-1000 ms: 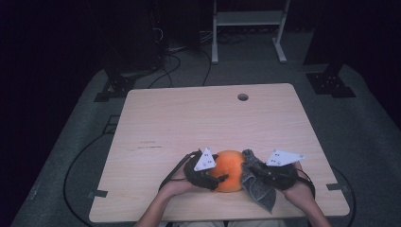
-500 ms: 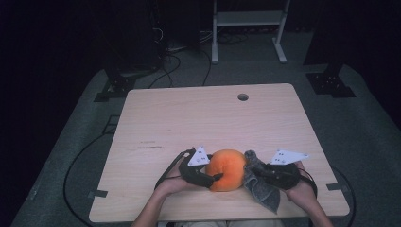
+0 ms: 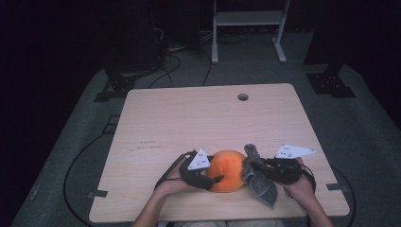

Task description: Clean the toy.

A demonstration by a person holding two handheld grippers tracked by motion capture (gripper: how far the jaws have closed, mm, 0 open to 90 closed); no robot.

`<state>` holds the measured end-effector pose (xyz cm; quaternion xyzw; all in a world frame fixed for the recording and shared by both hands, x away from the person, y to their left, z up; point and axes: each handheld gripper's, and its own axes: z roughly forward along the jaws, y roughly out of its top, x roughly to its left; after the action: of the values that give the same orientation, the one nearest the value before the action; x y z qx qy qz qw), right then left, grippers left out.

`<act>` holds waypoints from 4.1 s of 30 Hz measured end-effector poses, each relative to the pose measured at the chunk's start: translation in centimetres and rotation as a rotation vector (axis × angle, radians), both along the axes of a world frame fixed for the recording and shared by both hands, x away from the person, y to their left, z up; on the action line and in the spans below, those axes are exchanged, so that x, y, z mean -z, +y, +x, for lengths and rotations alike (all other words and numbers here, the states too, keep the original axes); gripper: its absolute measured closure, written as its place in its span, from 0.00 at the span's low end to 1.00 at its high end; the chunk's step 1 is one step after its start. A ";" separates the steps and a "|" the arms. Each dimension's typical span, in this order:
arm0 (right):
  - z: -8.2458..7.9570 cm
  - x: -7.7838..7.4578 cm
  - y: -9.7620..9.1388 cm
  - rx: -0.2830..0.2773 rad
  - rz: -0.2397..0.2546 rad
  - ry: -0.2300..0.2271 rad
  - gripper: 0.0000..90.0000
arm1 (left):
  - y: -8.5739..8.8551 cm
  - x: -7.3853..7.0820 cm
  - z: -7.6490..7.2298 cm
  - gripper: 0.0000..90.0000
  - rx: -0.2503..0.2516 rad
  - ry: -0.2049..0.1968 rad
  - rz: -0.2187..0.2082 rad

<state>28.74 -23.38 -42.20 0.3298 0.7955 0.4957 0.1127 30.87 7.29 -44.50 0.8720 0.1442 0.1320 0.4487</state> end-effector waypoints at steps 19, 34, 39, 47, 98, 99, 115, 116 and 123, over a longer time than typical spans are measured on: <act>0.5 1.3 -0.3 0.015 -0.126 0.043 0.82 | -0.7 -0.4 -0.8 0.27 0.072 -0.023 -0.001; -1.2 0.3 1.1 -0.083 -0.108 -0.032 0.81 | -0.7 -1.0 -0.5 0.18 0.070 -0.016 -0.029; -0.4 1.2 -0.1 -0.051 -0.122 0.021 0.81 | -1.2 -0.6 -0.8 0.21 0.069 -0.007 -0.016; -0.7 -0.8 -0.3 -0.089 -0.016 -0.027 0.81 | -1.4 -0.4 -1.2 0.18 0.129 -0.026 0.019; -1.6 -2.1 -0.4 -0.100 -0.029 -0.047 0.81 | -3.0 -1.2 -1.5 0.26 0.037 -0.058 -0.018; -1.8 -2.5 0.1 -0.120 -0.013 -0.062 0.81 | -3.2 -1.3 -1.7 0.26 0.043 -0.063 -0.020; -1.8 -2.5 -1.1 -0.067 -0.104 -0.057 0.82 | -3.3 -1.3 -2.1 0.29 0.053 -0.087 -0.068; -2.0 -2.9 -0.4 -0.097 -0.083 -0.073 0.82 | -3.4 -1.3 -2.2 0.29 0.060 -0.093 -0.070; -1.1 -1.1 -0.5 -0.083 -0.144 -0.052 0.82 | -2.6 -1.7 -2.1 0.15 0.062 -0.073 -0.120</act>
<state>27.61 -23.86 -41.08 0.2746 0.8389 0.4500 0.1358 28.72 4.67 -42.80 0.8422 0.1082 0.1407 0.5092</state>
